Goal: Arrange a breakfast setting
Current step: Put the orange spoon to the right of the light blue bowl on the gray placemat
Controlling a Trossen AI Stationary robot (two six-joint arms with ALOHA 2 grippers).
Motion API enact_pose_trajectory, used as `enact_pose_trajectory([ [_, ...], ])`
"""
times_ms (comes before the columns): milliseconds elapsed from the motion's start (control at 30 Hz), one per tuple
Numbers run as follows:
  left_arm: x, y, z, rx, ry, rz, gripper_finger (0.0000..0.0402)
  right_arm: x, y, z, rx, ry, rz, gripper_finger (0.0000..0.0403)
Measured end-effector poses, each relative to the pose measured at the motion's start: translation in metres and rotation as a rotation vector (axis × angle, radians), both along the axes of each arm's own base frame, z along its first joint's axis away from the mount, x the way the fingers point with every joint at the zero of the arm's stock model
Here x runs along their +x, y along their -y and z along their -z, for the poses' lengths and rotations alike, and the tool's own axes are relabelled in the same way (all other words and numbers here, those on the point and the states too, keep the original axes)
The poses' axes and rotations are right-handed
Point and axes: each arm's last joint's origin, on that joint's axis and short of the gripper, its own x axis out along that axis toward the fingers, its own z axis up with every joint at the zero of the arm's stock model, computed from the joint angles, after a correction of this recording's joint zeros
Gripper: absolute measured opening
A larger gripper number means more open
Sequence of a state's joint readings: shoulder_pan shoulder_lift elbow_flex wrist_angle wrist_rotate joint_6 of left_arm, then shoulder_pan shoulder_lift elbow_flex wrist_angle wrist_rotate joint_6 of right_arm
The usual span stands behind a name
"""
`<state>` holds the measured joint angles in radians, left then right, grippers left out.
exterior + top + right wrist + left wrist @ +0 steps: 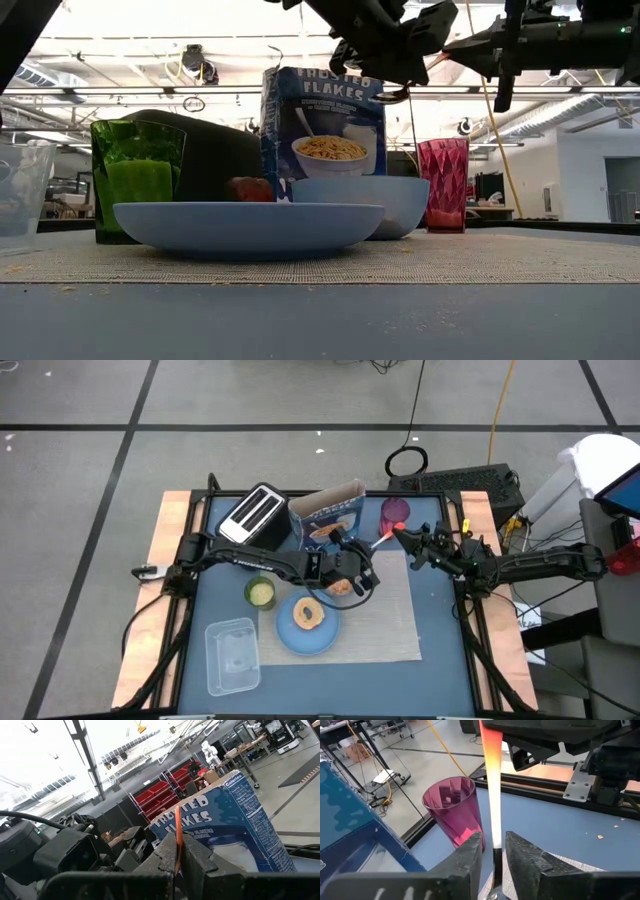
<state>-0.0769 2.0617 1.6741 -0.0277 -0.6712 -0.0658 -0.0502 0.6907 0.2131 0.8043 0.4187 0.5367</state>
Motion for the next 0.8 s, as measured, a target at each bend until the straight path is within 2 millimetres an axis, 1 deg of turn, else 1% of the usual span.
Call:
enact_pose_trajectory([
  [233,0.0000,0.0005,-0.0001,0.001,0.000,0.001,0.0047,0.0000,0.0000,0.0001,-0.001,-0.001,-0.001,0.0006],
  [400,0.0000,0.0005,-0.0001,0.001,0.000,0.000,0.0017,0.0000,-0.0001,0.0000,-0.002,-0.001,-0.001,0.0018],
  [500,0.0000,0.0005,-0.0001,0.001,0.000,0.001,0.0016,0.0001,-0.0001,0.0001,-0.003,-0.002,-0.004,0.0024],
  [800,0.0000,0.0005,-0.0001,0.002,-0.001,0.001,0.0016,0.0001,-0.0002,0.0000,-0.013,-0.006,-0.004,0.0026],
])
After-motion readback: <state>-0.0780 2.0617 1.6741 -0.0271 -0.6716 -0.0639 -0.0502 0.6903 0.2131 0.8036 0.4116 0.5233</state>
